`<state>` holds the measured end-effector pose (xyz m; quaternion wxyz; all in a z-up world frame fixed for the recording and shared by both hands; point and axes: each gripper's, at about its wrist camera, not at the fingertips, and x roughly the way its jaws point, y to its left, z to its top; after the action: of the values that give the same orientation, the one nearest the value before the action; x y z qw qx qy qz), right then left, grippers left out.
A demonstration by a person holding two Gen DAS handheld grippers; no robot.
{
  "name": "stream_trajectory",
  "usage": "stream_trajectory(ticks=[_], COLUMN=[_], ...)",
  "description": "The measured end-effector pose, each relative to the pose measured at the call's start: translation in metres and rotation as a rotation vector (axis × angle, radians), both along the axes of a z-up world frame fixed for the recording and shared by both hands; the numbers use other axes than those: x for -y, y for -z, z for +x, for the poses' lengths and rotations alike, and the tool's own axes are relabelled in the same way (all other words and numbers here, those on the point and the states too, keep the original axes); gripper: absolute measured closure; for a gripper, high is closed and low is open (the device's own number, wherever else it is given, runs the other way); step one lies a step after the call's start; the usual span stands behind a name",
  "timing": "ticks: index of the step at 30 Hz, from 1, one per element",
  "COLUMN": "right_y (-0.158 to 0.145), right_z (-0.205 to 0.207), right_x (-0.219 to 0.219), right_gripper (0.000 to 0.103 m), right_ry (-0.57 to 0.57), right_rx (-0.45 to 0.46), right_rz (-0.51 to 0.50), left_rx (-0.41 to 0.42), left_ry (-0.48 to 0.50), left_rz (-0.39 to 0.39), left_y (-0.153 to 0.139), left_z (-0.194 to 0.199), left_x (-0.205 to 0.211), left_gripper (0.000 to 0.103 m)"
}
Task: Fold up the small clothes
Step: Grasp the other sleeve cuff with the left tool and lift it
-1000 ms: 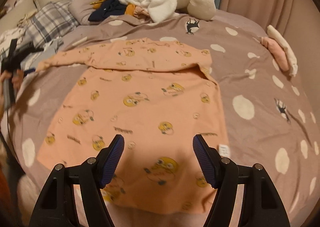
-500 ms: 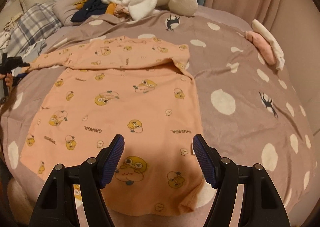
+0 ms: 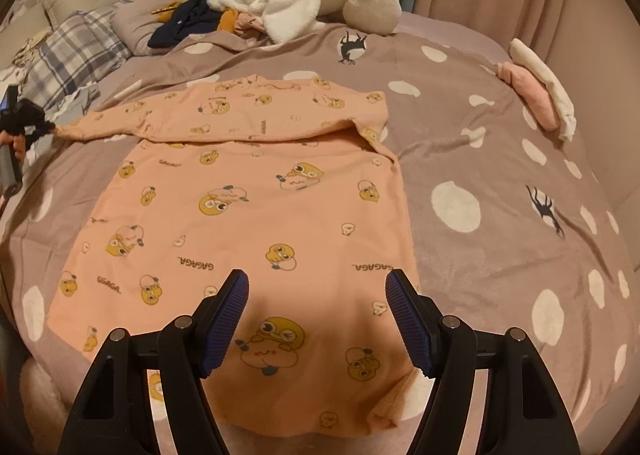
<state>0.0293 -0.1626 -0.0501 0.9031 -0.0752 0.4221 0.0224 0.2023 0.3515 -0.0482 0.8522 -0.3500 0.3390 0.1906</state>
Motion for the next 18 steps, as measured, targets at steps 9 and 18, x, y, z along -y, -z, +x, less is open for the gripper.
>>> stream_trajectory(ticks=[9,18], right_y=[-0.004,-0.005], right_z=[-0.005,-0.016], right_x=[0.01,0.037], right_gripper=[0.032,0.032], right_ry=[-0.006,0.014], right_rx=[0.024,0.044], right_rz=[0.039,0.106], left_rx=[0.05,0.159], left_ry=[0.17,0.408], left_rz=[0.085,0.094], left_y=[-0.049,-0.097], left_z=[0.023,0.043], left_x=[0.085,0.228], left_gripper=[0.1,0.101])
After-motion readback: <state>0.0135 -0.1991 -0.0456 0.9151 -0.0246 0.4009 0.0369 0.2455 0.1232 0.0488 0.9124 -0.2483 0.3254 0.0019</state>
